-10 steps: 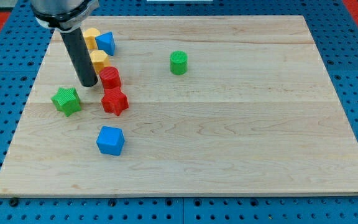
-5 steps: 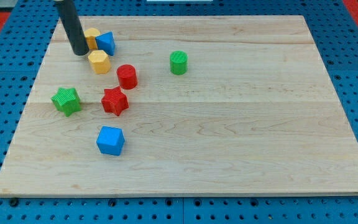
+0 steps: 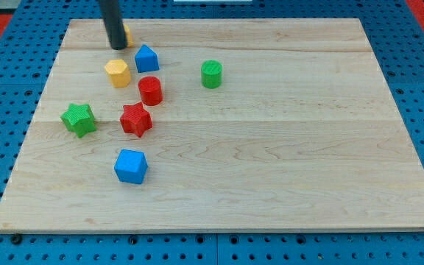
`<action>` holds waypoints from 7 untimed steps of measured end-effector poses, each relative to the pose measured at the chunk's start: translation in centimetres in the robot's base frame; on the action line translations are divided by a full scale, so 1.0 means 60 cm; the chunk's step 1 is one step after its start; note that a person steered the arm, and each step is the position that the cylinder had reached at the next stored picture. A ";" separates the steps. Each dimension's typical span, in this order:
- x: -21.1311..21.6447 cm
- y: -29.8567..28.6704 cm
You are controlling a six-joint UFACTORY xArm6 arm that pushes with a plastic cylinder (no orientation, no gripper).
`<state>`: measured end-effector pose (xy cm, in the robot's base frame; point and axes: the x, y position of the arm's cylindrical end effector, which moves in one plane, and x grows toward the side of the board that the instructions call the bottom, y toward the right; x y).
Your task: Slide the yellow heart diagonally to the top right of the red circle
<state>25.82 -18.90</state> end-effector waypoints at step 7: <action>-0.111 0.007</action>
<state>19.16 -18.50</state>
